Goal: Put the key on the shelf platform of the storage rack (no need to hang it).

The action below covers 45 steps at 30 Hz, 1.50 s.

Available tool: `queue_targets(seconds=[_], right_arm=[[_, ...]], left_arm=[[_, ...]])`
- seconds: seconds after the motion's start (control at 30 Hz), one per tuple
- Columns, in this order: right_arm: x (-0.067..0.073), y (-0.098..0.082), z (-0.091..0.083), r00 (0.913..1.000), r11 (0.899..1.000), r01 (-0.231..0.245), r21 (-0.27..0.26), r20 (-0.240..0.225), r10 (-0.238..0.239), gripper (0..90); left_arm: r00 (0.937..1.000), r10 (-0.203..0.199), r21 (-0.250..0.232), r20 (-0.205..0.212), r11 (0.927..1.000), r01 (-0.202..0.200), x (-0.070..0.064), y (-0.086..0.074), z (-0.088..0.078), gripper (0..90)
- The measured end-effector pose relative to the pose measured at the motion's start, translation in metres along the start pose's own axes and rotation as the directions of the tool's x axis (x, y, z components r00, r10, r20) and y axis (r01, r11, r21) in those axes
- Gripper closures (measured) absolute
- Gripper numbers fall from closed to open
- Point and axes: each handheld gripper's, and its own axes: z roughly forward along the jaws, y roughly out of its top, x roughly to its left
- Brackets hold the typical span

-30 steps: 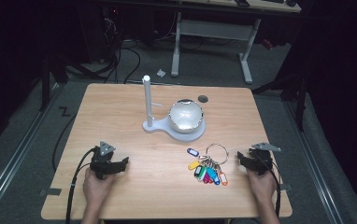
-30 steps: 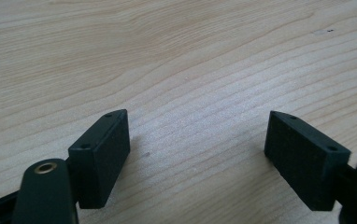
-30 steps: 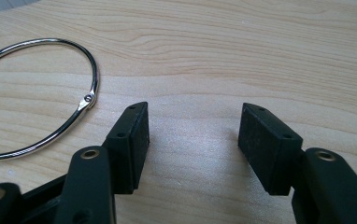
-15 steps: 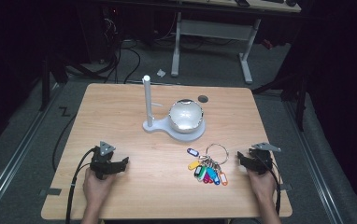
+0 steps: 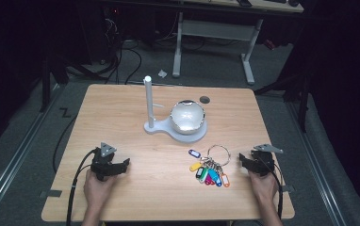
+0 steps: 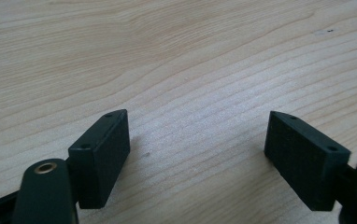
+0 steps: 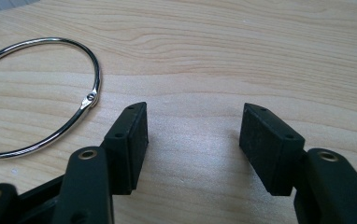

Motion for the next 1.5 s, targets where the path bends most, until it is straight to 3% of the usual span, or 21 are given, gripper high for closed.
queue_targets(seconds=[0.47,0.67,1.07,1.5], right_arm=[[0.000,0.001,-0.014,0.9993,0.999,-0.024,-0.021,-0.029,0.024,43.1],[0.006,0.001,-0.021,0.9984,0.999,-0.009,-0.033,-0.056,0.007,44.3],[0.032,0.003,-0.030,0.9899,0.999,0.035,-0.025,-0.137,-0.038,48.5],[0.065,0.010,-0.032,0.9689,0.993,0.112,-0.040,-0.218,-0.118,51.3]], left_arm=[[1.0000,0.000,0.000,0.000,1.0000,0.000,0.000,0.000,0.000,22.8],[1.0000,0.000,0.000,0.000,1.0000,0.000,0.000,0.000,0.000,22.8],[1.0000,0.000,0.000,0.001,1.0000,0.000,0.000,0.000,0.000,22.8],[1.0000,0.000,0.000,0.001,1.0000,0.000,0.000,0.000,0.000,22.8]])
